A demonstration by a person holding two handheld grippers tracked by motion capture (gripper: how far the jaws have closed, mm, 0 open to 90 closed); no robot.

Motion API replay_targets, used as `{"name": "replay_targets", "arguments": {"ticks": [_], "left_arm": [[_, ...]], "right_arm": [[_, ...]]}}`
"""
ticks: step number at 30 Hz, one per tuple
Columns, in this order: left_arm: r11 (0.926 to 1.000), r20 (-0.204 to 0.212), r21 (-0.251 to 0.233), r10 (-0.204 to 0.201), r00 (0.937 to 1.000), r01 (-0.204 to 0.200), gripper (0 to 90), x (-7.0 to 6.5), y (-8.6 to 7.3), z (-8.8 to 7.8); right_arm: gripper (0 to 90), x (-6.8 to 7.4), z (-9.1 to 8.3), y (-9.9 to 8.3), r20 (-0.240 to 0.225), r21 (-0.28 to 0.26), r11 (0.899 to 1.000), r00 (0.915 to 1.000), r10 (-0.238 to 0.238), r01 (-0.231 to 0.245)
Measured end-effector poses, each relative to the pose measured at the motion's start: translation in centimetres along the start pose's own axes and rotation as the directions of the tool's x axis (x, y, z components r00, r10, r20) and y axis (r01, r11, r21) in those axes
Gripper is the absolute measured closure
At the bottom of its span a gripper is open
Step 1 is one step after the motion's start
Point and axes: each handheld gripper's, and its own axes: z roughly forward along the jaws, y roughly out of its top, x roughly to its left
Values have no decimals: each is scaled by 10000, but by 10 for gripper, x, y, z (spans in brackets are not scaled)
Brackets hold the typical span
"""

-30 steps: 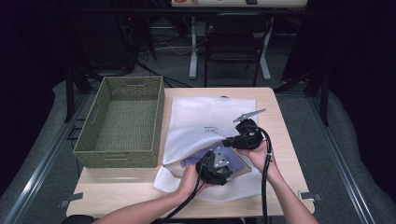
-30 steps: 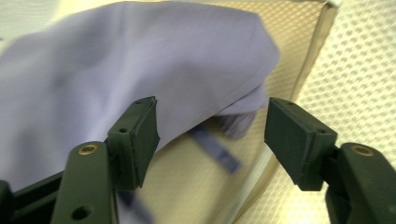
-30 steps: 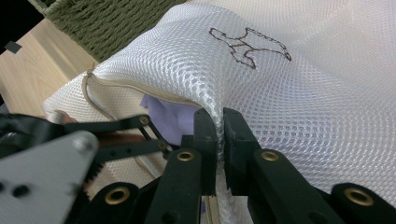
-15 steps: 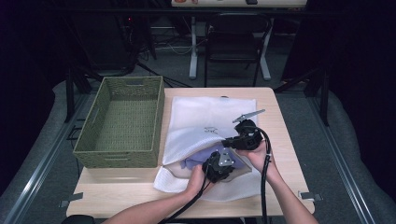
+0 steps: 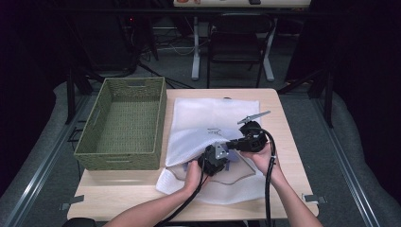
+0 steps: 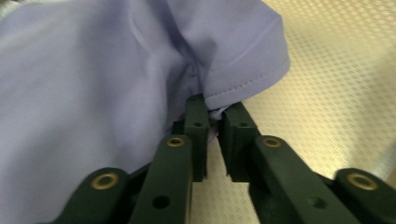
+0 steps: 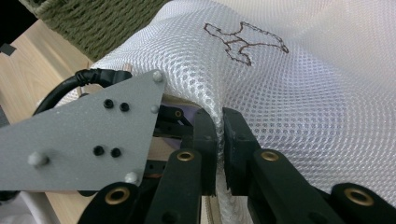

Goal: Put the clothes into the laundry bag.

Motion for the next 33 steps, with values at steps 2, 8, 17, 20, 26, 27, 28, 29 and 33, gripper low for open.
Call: {"name": "replay_targets", "arguments": {"ticks": [2,8,17,20,26,27,28,29,33], "left_arm": [[9999,91,67,98,9999,-98,747,-2,0,-4],[9990,415,96,433,9982,-438,582,-7,-7,-26],[9934,1062,6,1140,9878,-1147,555,-13,-14,-64],[9956,885,-99,932,9917,-927,541,-7,-18,-72],[9973,700,-163,726,9949,-716,533,4,-25,-88],[9971,681,-157,750,9949,-741,528,5,-25,-91],[9969,646,-168,781,9949,-771,525,6,-25,-95],[9966,543,-217,806,9953,-795,523,8,-26,-100],[9972,245,-475,590,9980,-578,512,17,-27,-114]], "right_arm": [[852,0,0,0,9,50,10000,10000,-34,34],[851,0,0,0,-31,96,10000,10000,-23,23],[851,1,-1,0,-6,134,9998,9999,-151,151],[850,1,-1,0,-6,145,9998,9999,-145,145],[848,1,-2,-1,-65,152,9998,9999,-128,129],[848,1,-2,-1,-78,175,9998,9999,-123,125],[848,1,-2,-1,-94,169,9998,9999,-114,115],[848,1,-2,-1,-91,149,9998,9999,-145,147],[848,1,-2,-1,-96,172,9998,9999,-115,116]]}}
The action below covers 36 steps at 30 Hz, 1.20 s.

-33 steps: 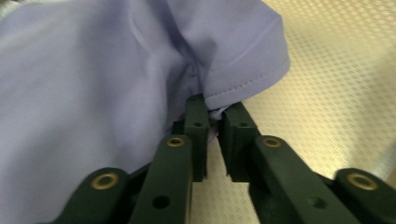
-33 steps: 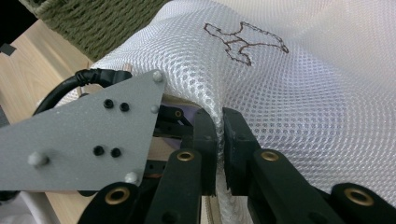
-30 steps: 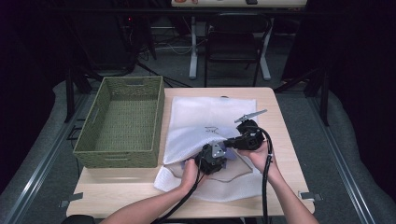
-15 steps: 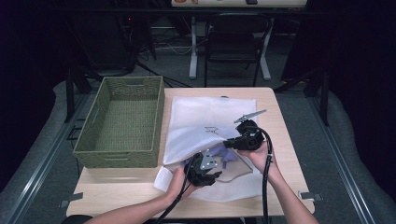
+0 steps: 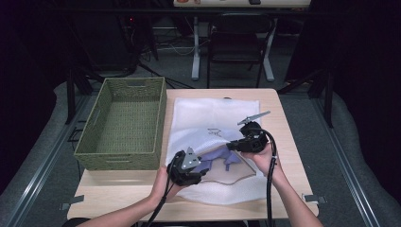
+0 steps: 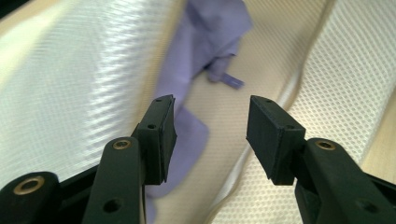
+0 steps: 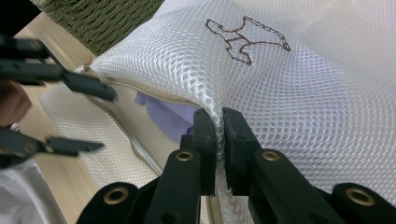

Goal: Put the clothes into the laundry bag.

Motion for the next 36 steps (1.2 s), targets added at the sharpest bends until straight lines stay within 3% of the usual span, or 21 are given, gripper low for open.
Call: {"name": "replay_targets", "arguments": {"ticks": [6,10,13,22,26,30,36], "left_arm": [[10000,-735,-62,-54,9973,49,496,16,-5,-16],[9999,-1101,122,-70,9939,84,486,24,-8,-16],[9983,-1077,480,-278,9938,332,489,31,-12,-11],[9936,-1182,1093,-137,9929,267,604,38,-18,1],[9950,-838,991,-74,9965,158,506,35,-15,-1],[9949,-931,1013,71,9956,24,480,32,-14,1],[9927,-1166,1200,219,9929,-78,669,36,-17,7]], "right_arm": [[847,0,0,0,0,30,10000,10000,-75,75],[847,0,0,0,12,24,10000,10000,-62,62],[846,1,0,0,12,29,10000,10000,-61,61],[847,2,-1,0,4,53,9999,10000,-92,92],[848,3,-1,0,70,38,10000,10000,-70,69],[847,2,-1,0,78,13,10000,9999,-69,69],[847,3,-1,-1,3,90,9999,9999,-114,114]]}}
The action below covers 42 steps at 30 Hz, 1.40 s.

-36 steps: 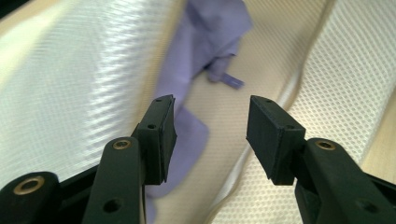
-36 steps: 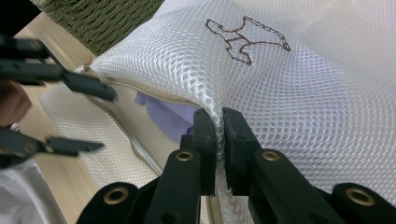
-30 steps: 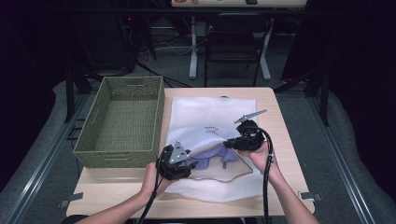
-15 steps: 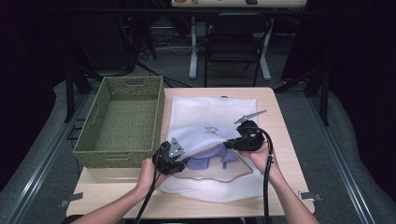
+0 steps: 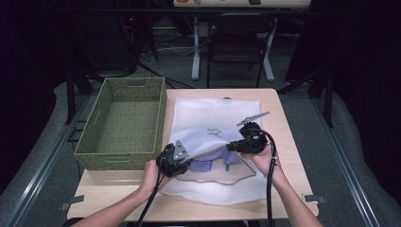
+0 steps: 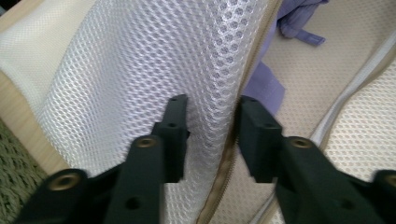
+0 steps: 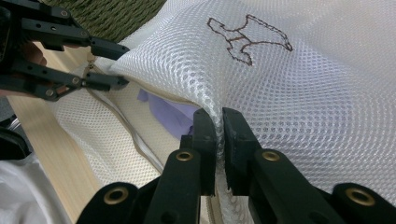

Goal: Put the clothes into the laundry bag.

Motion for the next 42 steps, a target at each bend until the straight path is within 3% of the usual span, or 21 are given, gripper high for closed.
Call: {"name": "replay_targets", "arguments": {"ticks": [3,5,17,25,32,38,42], "left_arm": [[9992,-50,151,372,9993,-371,786,0,0,2],[9994,81,94,342,9994,-343,831,2,-1,3],[9993,1091,170,298,9936,-319,846,10,-2,-7],[9984,1827,520,125,9831,-224,837,16,-6,-6],[9941,2333,933,320,9719,-551,828,15,-10,-2],[9931,2897,1063,172,9570,-500,777,18,-14,0],[9908,2959,1192,256,9549,-635,815,16,-15,3]], "right_arm": [[846,0,1,0,-43,61,10000,10000,5,-5],[846,1,1,-1,-34,119,9999,10000,16,-15],[835,3,3,-7,-77,584,9977,9994,-326,330],[838,3,11,-12,-228,1091,9919,9978,-624,645],[842,3,20,-18,-345,1492,9849,9959,-836,878],[843,4,30,-26,-260,1859,9788,9962,-829,863],[846,3,37,-31,-222,2119,9715,9943,-1041,1064]]}}
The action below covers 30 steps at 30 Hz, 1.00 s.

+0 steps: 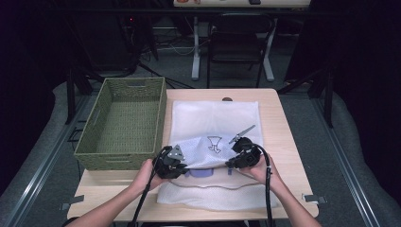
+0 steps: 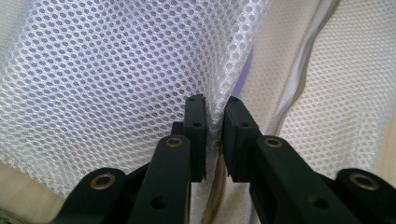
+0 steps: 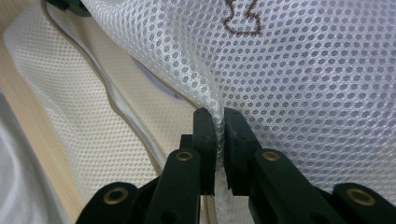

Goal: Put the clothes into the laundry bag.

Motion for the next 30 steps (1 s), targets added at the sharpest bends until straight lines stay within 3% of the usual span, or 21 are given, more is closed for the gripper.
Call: {"name": "replay_targets", "arguments": {"ticks": [3,7,10,30], "left_arm": [[9999,319,56,-144,9994,142,821,2,-1,3],[9983,682,576,11,9977,-50,822,-1,-4,11],[9964,752,812,163,9970,-224,820,-2,-4,15],[9904,993,1228,520,9937,-641,827,-5,-12,25]], "right_arm": [[846,1,5,-1,71,166,9998,10000,-63,62],[844,0,15,-8,-33,464,9988,9999,-135,136],[843,3,23,-10,143,813,9960,9991,-387,374],[850,-1,39,-20,-56,1247,9910,9988,-490,493]]}}
